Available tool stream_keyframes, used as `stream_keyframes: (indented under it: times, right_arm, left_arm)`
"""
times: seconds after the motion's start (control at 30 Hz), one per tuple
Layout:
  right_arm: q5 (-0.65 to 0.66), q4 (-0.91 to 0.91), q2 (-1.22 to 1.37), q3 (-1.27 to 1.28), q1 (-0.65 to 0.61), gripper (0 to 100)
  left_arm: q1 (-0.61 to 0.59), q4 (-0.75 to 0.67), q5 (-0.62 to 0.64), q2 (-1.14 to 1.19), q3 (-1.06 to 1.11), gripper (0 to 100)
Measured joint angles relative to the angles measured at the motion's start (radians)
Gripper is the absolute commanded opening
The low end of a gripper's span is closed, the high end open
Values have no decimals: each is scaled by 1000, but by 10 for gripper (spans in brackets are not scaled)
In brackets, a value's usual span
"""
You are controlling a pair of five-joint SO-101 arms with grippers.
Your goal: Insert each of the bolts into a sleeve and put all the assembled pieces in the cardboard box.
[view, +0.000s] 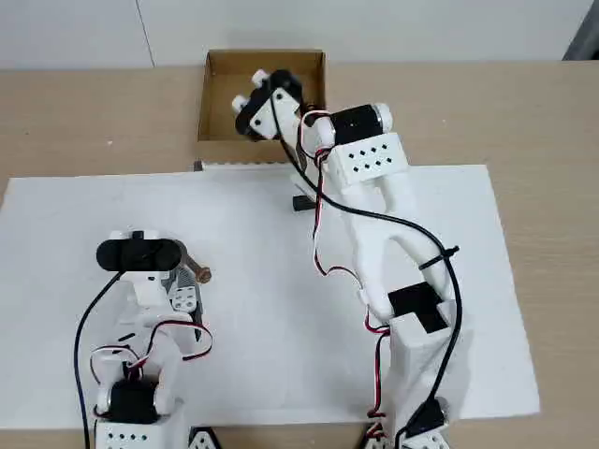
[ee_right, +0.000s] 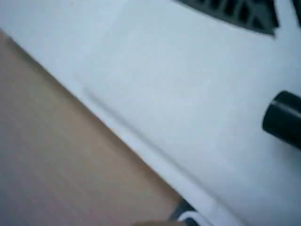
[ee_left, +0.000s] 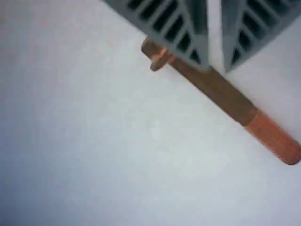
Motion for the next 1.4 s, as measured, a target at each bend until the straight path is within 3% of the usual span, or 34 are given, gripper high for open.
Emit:
stream_keyframes:
  times: [0.23,0.7,0.97,1.4]
  right_arm:
    - [137,12,6,0,2,144]
    - [365,18,150,0,0,147]
    - [462,-80,195,0,0,147]
    - [517,-172,296,0,-2,146]
  left_arm:
    - [0,0,0,0,0,6]
    - [0,0,0,0,0,6]
    - [0,0,0,0,0,6]
    - [0,0,0,0,0,6]
